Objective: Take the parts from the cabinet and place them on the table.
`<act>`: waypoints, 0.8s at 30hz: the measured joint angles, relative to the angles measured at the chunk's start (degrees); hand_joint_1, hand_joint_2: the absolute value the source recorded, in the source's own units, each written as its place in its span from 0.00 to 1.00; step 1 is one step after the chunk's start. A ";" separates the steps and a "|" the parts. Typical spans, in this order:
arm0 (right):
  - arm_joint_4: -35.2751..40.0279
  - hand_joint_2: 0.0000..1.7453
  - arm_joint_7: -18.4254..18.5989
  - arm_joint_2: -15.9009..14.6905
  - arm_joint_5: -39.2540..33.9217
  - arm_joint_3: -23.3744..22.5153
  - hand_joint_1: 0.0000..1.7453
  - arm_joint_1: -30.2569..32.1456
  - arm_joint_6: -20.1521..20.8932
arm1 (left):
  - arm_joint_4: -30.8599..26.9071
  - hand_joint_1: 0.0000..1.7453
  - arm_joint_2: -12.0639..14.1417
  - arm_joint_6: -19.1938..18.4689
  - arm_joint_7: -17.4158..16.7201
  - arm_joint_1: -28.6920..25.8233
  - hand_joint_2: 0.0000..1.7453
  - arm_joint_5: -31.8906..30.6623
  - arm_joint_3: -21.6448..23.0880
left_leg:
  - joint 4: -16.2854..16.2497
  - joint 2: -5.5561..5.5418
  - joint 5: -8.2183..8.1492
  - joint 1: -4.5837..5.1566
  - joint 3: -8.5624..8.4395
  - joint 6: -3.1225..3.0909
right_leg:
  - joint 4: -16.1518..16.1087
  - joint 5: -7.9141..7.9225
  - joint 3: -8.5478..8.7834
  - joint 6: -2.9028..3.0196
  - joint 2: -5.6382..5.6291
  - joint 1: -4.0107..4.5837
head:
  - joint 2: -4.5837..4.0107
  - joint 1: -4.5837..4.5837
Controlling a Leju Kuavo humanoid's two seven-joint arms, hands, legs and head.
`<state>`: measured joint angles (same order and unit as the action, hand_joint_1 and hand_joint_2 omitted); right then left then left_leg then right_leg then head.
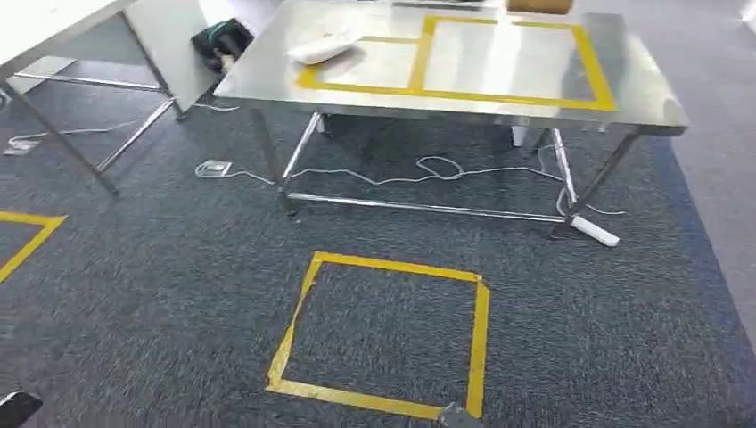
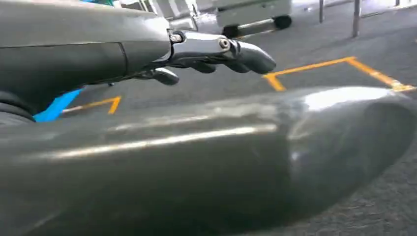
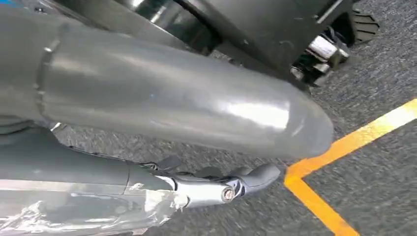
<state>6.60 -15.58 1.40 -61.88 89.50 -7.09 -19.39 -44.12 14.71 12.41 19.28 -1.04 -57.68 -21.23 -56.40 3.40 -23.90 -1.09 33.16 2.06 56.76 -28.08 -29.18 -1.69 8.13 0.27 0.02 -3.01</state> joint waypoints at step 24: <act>-0.04 0.00 0.63 -0.63 -2.10 -0.02 0.00 0.99 0.07 | 26.03 0.00 -5.64 4.88 -3.12 -1.50 0.00 -3.01 -21.68 | -15.46 -3.94 -5.73 0.07 8.48 1.06 | -0.62 1.14 -0.48 1.98 -4.29 0.09 | 0.00 0.44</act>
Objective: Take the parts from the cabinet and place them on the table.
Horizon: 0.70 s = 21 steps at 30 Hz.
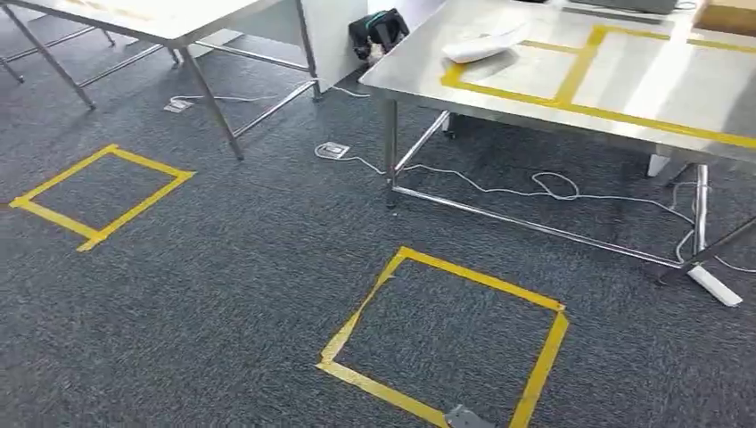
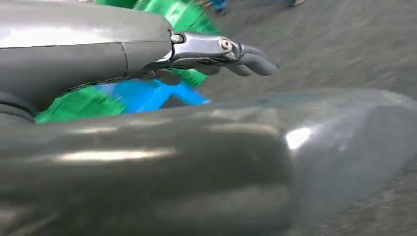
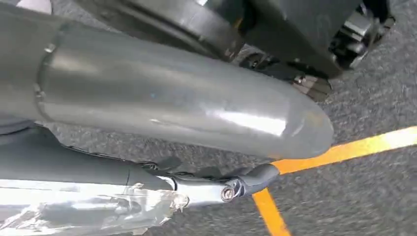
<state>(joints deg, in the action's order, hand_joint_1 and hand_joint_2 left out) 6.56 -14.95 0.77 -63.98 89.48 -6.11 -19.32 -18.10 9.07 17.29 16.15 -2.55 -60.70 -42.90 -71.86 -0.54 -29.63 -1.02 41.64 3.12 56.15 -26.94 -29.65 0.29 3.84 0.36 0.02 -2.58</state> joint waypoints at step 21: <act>0.00 0.00 1.83 1.92 -1.90 -0.07 0.00 -0.42 -4.63 | 2.67 0.00 -9.96 2.86 -12.00 1.19 0.00 -1.16 -7.24 | 15.46 -7.01 6.50 0.04 -7.52 -2.33 | 0.94 -1.43 0.03 -2.43 -8.62 -0.47 | 0.02 -0.66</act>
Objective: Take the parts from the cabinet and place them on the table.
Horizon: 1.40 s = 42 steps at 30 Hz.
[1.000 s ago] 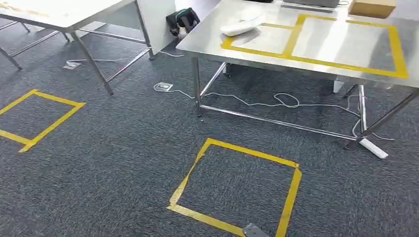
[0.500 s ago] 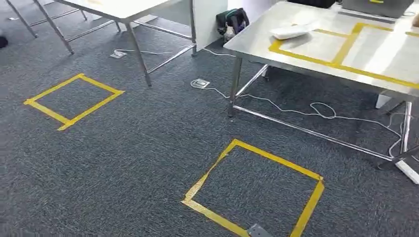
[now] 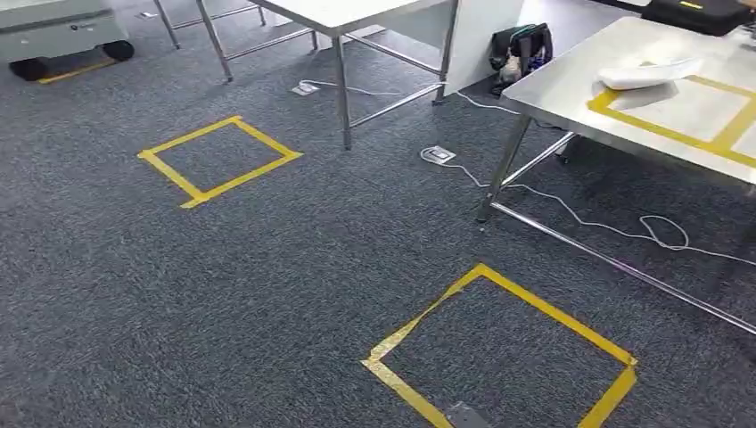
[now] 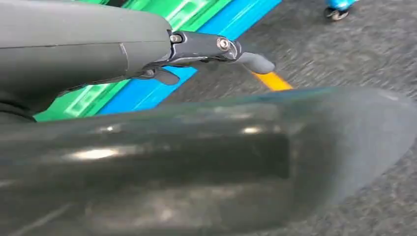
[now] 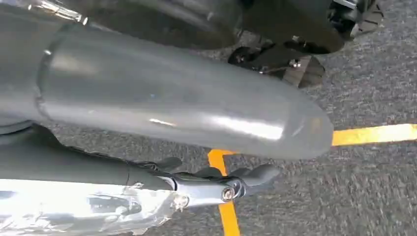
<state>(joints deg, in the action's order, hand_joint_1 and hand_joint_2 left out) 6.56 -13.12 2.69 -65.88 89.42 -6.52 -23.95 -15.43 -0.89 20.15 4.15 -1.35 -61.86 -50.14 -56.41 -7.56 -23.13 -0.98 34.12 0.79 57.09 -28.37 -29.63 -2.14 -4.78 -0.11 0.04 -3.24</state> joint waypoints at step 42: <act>-0.04 0.00 -0.85 -2.30 -3.69 -1.07 0.00 0.62 4.11 | 1.75 0.00 -9.45 1.84 -5.60 3.70 0.00 -0.04 -9.79 | -7.02 7.84 -2.99 0.65 1.55 0.61 | 0.15 0.89 -0.26 1.29 8.60 -0.03 | -0.02 0.48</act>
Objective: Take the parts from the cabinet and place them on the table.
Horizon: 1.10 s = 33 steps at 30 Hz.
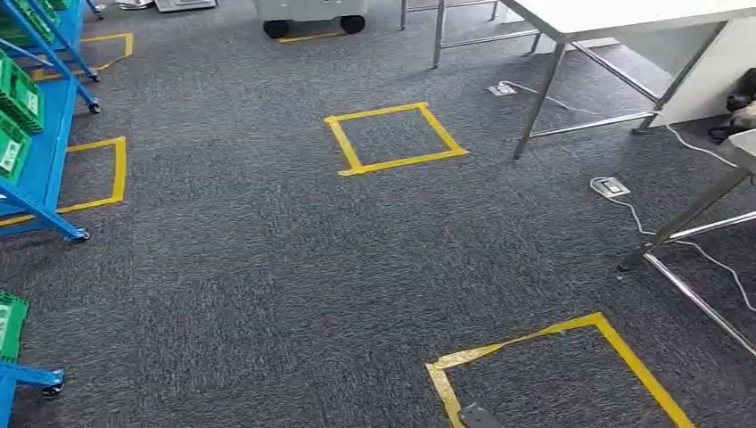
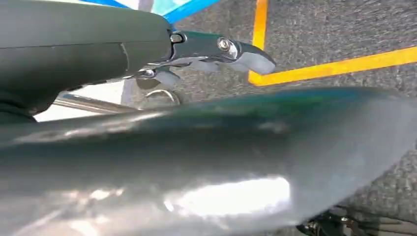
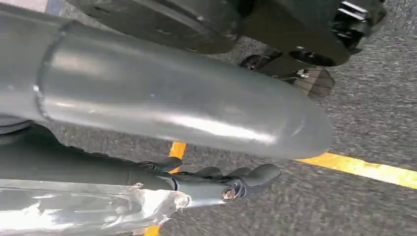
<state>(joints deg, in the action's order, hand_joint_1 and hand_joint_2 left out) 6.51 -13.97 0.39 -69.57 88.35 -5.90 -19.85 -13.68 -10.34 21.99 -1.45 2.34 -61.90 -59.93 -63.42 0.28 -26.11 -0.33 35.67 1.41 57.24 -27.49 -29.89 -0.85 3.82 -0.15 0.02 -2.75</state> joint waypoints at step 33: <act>-0.13 0.00 -1.42 -0.26 -0.02 0.02 0.00 -1.05 2.21 | 0.22 0.00 -1.42 -2.95 0.01 1.86 0.00 -1.44 1.05 | 6.99 4.00 0.98 0.68 -3.51 -0.33 | 0.31 -0.45 -0.09 -0.77 0.75 0.47 | 0.00 0.46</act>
<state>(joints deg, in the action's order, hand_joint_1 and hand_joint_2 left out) 6.38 -15.39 0.13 -69.59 88.37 -6.95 -17.64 -13.46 -11.76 19.04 -1.44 4.20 -63.34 -58.88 -56.43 4.28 -25.13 0.34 32.16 1.08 57.55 -27.94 -29.98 -1.62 4.58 0.32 0.02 -2.29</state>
